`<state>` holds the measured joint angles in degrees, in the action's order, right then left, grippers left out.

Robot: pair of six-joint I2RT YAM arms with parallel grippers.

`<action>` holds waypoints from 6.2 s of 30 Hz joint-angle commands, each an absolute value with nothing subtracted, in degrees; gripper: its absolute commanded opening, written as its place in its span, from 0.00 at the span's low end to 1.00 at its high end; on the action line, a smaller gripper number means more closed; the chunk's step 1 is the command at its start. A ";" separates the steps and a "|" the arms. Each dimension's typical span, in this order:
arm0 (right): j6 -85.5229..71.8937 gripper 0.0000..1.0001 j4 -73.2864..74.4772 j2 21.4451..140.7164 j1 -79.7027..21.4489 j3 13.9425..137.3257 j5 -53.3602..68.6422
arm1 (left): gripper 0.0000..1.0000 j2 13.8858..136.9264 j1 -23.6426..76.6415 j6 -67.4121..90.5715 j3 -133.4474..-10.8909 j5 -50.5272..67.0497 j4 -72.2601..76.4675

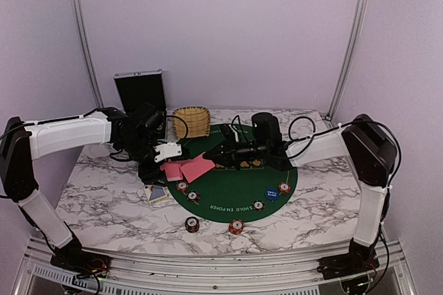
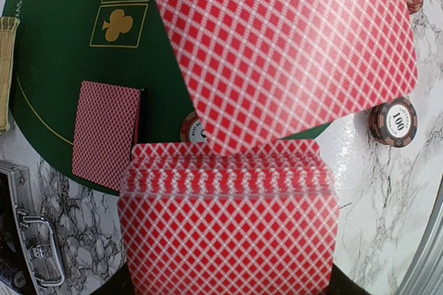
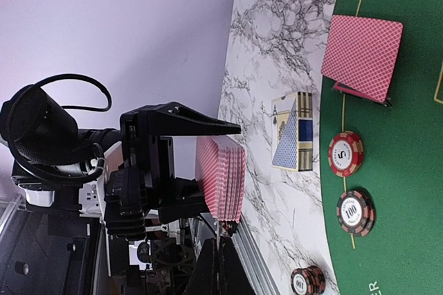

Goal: Distribute texas hold em gaming equipment

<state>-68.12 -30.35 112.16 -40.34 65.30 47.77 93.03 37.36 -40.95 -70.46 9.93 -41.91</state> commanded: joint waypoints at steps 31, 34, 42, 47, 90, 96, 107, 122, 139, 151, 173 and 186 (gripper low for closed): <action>-54.85 0.00 -10.64 137.45 -15.16 99.26 46.93 | 0.20 92.04 37.17 -41.28 -71.95 10.33 -43.98; -54.87 0.00 -9.77 140.64 -14.16 103.80 46.18 | 0.19 92.02 37.18 -41.33 -72.07 10.47 -44.12; -52.77 0.00 -6.51 144.52 -12.83 107.72 41.52 | 0.19 92.02 37.18 -41.66 -71.86 10.31 -44.57; -48.66 0.05 -2.66 144.52 -12.81 107.26 38.54 | 0.19 91.67 37.18 -41.75 -71.64 10.60 -44.86; -43.03 0.99 -6.81 103.85 -35.54 67.03 38.93 | 0.19 91.23 37.18 -40.30 -74.61 12.45 -45.53; -47.99 0.99 -13.50 105.74 -41.47 65.46 42.60 | 0.19 91.64 37.22 -40.17 -74.82 12.78 -45.55; -52.21 0.99 -19.16 112.29 -45.83 70.22 44.27 | 0.19 92.87 37.27 -39.32 -76.45 13.16 -45.51; -58.79 0.99 -27.51 118.93 -47.70 75.22 46.30 | 0.19 94.56 37.53 -38.59 -78.05 13.84 -45.40; -62.43 0.99 -29.14 127.95 -50.31 85.29 47.84 | 0.19 94.71 37.66 -38.10 -77.95 14.58 -45.00; -66.20 0.98 -30.08 132.72 -50.63 89.17 46.98 | 0.19 94.13 37.85 -38.14 -77.42 14.79 -44.95; -60.48 0.86 -22.67 125.64 -47.38 80.31 43.22 | 0.18 93.25 37.88 -38.54 -77.22 14.09 -45.00; -58.80 0.69 -21.36 121.08 -46.15 77.49 43.07 | 0.18 93.07 37.78 -38.76 -77.09 13.54 -45.00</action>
<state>-60.25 -24.56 123.35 -46.94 78.43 44.40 94.50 37.58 -38.35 -76.34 12.99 -45.17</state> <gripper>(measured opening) 0.713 0.660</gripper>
